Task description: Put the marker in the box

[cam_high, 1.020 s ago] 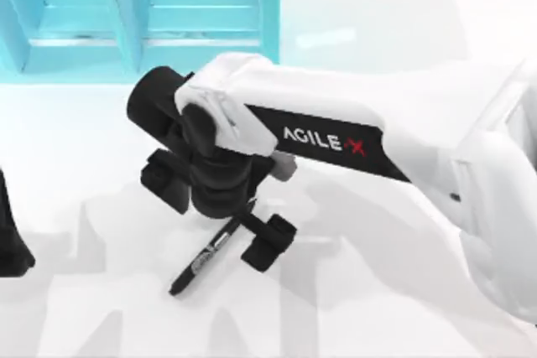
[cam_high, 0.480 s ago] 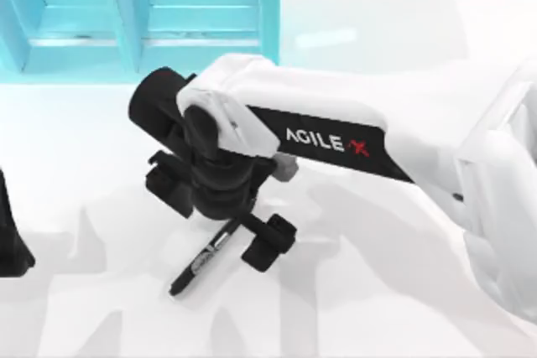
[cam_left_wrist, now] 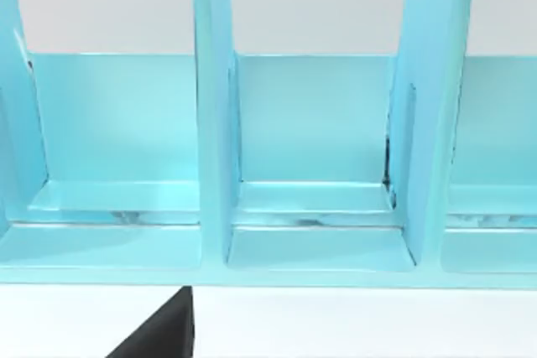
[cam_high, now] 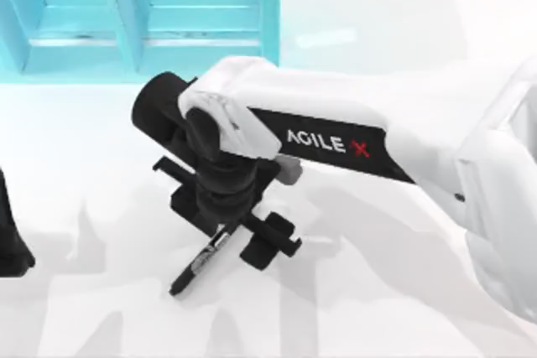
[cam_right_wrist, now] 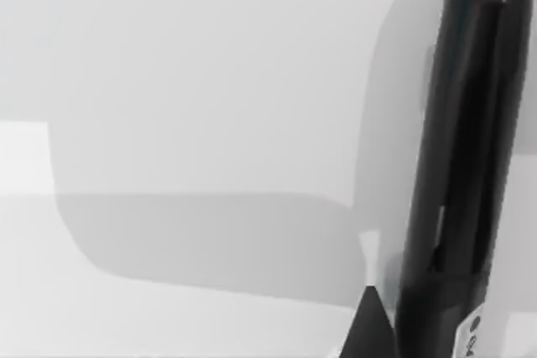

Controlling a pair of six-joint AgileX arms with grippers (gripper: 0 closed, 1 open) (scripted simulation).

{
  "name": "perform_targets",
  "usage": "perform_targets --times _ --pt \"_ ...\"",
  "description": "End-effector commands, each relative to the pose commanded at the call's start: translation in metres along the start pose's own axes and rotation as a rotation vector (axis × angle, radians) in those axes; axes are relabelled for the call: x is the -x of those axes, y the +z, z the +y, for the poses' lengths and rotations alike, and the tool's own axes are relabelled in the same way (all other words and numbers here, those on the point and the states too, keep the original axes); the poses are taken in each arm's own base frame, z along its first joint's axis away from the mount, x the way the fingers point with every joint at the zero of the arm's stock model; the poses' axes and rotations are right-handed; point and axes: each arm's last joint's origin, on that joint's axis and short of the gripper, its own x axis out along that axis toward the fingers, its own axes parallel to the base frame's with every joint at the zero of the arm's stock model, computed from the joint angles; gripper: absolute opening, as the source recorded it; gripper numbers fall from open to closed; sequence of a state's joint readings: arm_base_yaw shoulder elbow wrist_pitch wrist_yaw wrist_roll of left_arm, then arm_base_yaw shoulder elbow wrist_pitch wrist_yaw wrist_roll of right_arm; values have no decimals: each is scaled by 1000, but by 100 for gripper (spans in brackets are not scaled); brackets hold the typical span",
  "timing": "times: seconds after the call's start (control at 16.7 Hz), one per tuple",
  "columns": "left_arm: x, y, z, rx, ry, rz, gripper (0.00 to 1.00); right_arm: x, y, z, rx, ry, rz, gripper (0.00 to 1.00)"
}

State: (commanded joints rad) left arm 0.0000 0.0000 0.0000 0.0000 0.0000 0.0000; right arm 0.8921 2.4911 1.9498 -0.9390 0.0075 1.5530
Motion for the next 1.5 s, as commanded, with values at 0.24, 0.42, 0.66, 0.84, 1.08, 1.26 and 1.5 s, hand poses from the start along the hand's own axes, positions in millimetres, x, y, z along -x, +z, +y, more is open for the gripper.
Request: perform_targets --times 0.24,0.42,0.66,0.84,1.08,1.26,1.5 --pt "0 0 0 0 0 0 100 0 0 0 0 0 0 0" --pt "0 0 0 0 0 0 100 0 0 0 0 0 0 0" --pt "0 0 0 0 0 0 100 32 1 -7 36 -16 2 0" --pt "0 0 0 0 0 0 100 50 1 -2 32 -12 1 0" --pt "0 0 0 0 0 0 100 99 1 2 32 -28 3 0" --pt "0 0 0 0 0 0 100 127 1 2 36 -18 2 0" --pt "0 0 0 0 0 0 100 130 1 1 36 -16 2 0"
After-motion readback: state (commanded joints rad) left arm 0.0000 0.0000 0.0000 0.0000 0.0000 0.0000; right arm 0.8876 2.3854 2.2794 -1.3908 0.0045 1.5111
